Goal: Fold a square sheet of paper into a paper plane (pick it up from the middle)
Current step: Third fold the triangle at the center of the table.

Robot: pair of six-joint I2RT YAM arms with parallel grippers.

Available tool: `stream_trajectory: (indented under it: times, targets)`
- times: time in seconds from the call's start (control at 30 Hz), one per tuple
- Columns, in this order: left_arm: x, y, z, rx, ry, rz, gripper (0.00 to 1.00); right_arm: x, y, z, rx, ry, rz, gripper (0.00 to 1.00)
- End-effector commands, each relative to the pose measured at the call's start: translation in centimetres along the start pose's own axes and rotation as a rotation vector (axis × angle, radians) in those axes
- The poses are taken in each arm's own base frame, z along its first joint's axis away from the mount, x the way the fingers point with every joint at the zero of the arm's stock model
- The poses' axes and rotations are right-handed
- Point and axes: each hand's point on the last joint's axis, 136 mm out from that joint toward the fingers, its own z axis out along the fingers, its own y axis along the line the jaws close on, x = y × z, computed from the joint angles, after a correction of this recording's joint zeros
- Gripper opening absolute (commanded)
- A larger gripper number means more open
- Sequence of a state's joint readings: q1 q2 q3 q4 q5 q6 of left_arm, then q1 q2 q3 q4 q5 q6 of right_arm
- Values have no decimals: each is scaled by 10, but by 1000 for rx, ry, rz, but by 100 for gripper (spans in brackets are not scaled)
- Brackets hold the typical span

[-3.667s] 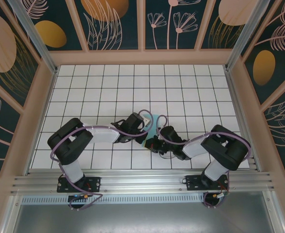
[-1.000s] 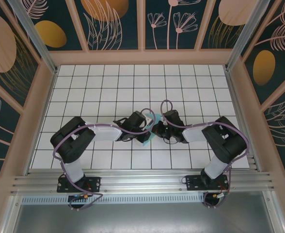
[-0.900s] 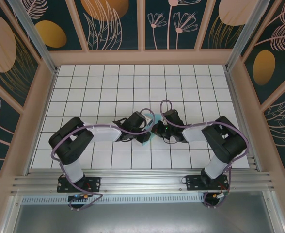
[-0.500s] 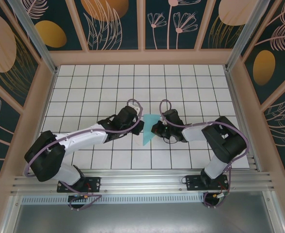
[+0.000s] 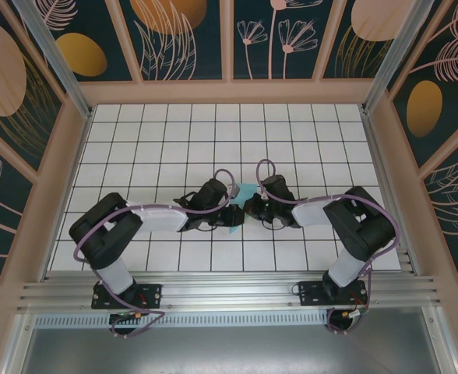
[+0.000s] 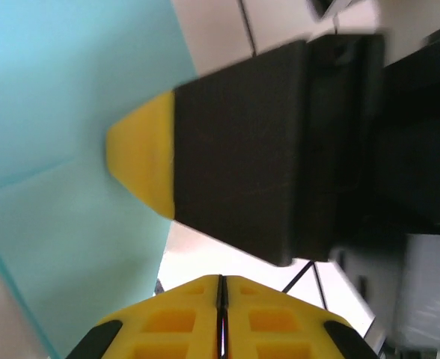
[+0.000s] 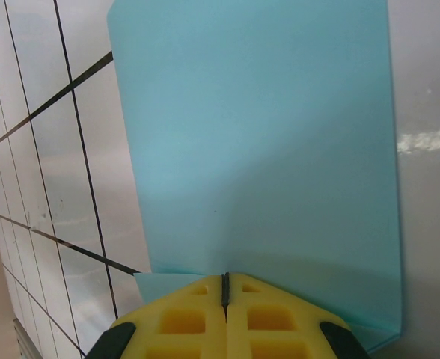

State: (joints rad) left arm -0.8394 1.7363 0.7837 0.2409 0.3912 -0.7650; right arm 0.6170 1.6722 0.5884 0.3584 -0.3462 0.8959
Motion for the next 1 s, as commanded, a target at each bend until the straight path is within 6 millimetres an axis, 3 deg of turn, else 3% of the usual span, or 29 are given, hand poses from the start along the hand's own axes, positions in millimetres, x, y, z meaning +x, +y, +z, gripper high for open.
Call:
stream_trajectory:
  times: [0.0,0.33,0.57,0.87,0.97]
  targets:
    - [5,-2,9,28,43,-21,12,19,-38,7,126,49,42,5]
    - [2,21,7,-91,15,-53,12,24,-44,8,137,58,42,5]
    - [26,55,6,-204,63,-94,11,26,-50,7,169,61,38,6]
    - [52,71,-11,-239,100,-109,13,23,-53,7,205,61,22,6]
    - [52,63,-16,-213,96,-104,14,22,-54,7,213,56,23,6]
